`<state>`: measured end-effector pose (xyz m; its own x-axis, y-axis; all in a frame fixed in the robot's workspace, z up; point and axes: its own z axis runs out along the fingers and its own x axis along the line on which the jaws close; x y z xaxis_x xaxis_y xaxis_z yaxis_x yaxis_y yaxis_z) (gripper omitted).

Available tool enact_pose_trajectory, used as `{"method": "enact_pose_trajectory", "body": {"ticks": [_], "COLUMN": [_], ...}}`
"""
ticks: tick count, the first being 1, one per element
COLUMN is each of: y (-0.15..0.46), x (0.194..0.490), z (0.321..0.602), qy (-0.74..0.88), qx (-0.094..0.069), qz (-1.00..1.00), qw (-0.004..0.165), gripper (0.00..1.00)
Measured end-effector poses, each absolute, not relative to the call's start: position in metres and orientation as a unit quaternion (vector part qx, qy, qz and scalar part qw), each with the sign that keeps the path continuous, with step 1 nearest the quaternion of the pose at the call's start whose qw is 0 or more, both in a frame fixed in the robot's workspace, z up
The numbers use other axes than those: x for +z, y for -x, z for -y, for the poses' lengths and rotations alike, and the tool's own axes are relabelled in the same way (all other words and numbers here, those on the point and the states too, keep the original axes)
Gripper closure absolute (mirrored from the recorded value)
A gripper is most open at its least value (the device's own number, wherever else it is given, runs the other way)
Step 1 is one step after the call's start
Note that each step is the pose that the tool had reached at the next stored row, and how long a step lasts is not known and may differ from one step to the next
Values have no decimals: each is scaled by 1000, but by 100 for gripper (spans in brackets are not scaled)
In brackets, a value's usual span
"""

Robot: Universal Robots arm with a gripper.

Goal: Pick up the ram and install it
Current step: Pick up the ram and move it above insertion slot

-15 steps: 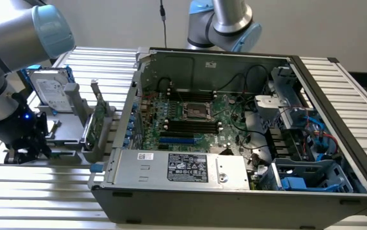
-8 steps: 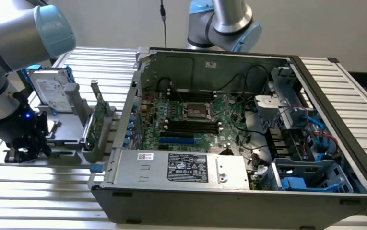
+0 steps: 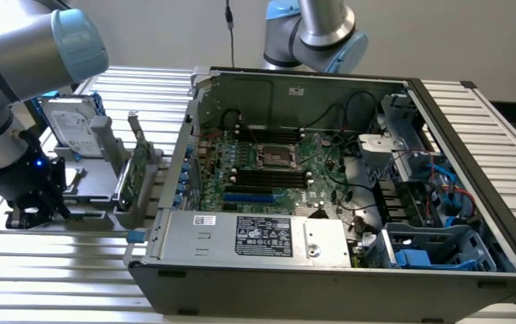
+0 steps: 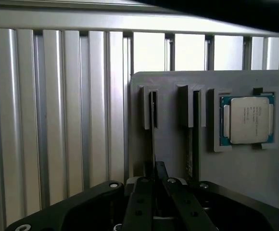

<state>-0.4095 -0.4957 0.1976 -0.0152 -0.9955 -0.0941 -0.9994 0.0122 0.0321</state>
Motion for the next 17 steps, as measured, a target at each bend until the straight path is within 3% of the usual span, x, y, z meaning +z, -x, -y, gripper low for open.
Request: {"method": "enact_pose_trajectory", "body": {"ticks": [17], "y": [408], "x": [201], "z": [495], "qy": [688], "qx": [45], "qz": [-724], "qw": [22], "gripper": [87]}}
